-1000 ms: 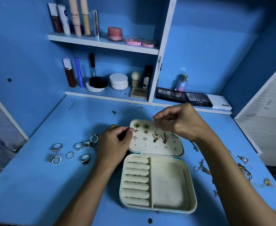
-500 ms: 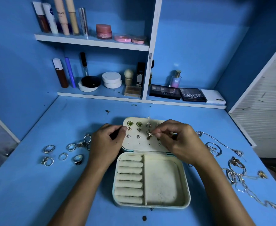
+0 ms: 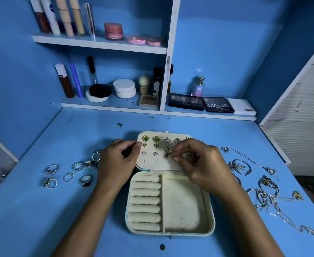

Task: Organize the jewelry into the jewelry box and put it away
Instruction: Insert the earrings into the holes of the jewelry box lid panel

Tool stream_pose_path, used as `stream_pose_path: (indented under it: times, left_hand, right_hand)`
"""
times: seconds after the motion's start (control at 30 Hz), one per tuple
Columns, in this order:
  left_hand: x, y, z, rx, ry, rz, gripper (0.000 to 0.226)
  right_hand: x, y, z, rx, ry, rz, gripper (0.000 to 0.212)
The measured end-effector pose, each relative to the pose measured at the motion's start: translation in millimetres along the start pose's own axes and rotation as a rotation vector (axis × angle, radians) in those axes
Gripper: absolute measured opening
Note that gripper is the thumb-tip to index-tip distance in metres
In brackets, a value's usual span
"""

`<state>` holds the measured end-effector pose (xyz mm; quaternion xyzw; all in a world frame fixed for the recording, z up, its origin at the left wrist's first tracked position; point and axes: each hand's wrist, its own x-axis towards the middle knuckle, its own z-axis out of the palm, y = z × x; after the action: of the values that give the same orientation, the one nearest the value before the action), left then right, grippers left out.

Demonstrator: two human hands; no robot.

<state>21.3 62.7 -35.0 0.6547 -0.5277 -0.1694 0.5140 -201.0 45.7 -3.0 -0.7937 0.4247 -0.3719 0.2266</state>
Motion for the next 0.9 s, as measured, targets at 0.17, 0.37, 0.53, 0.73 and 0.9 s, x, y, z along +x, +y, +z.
stream_pose_path:
  times: [0.17,0.37,0.53,0.73,0.9]
  left_hand:
    - [-0.2,0.1,0.1,-0.006,-0.002,-0.003,0.012]
    - [-0.9,0.3,-0.2,-0.009,-0.002,-0.004,0.012]
    - [-1.1,1.3,-0.5,-0.012,-0.004,-0.007,0.012]
    - [-0.5,0.6,-0.2,-0.006,-0.003,-0.002,0.012]
    - [-0.1,-0.1,-0.3,0.002,-0.002,0.01,0.013]
  right_hand:
    - [-1.4,0.8,3.0,-0.062,0.027,-0.026,0.019]
    - [-1.4,3.1,6.1,-0.098,0.018,-0.035,0.019]
    - [-1.7,4.8,7.5,-0.129,0.018,-0.032,0.019]
    - [-2.3,4.8,11.1,-0.133,0.014,-0.045,0.019]
    - [-3.0,3.8,9.7,-0.163,0.02,-0.035,0.019]
